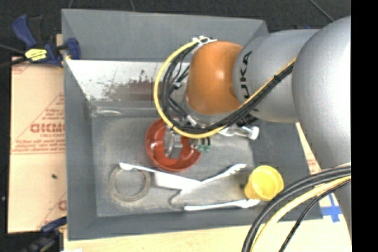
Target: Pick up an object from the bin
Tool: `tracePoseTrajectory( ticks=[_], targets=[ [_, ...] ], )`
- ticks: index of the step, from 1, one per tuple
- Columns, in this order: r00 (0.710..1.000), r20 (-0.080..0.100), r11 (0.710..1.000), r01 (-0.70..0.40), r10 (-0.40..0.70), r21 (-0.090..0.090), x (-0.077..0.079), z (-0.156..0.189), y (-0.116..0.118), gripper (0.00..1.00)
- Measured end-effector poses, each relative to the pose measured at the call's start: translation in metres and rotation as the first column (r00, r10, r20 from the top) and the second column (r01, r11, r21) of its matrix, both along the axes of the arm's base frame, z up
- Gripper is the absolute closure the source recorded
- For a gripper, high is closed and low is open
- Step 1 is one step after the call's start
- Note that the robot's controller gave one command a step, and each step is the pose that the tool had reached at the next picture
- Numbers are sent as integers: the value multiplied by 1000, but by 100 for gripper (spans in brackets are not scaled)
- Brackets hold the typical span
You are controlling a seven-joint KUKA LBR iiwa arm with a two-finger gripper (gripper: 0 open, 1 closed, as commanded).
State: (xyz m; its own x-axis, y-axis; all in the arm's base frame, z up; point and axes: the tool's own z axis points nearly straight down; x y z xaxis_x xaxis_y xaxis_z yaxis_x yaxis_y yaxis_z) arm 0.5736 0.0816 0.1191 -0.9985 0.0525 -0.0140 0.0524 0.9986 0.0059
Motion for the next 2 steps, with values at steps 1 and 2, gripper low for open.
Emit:
tracePoseTrajectory(
  ticks=[1,2],
  targets=[
    [1000,7,1000,-19,19,-1,0,14,-23,100],
    [1000,1,1000,-22,22,0,-6,15,-12,100]
  ],
)
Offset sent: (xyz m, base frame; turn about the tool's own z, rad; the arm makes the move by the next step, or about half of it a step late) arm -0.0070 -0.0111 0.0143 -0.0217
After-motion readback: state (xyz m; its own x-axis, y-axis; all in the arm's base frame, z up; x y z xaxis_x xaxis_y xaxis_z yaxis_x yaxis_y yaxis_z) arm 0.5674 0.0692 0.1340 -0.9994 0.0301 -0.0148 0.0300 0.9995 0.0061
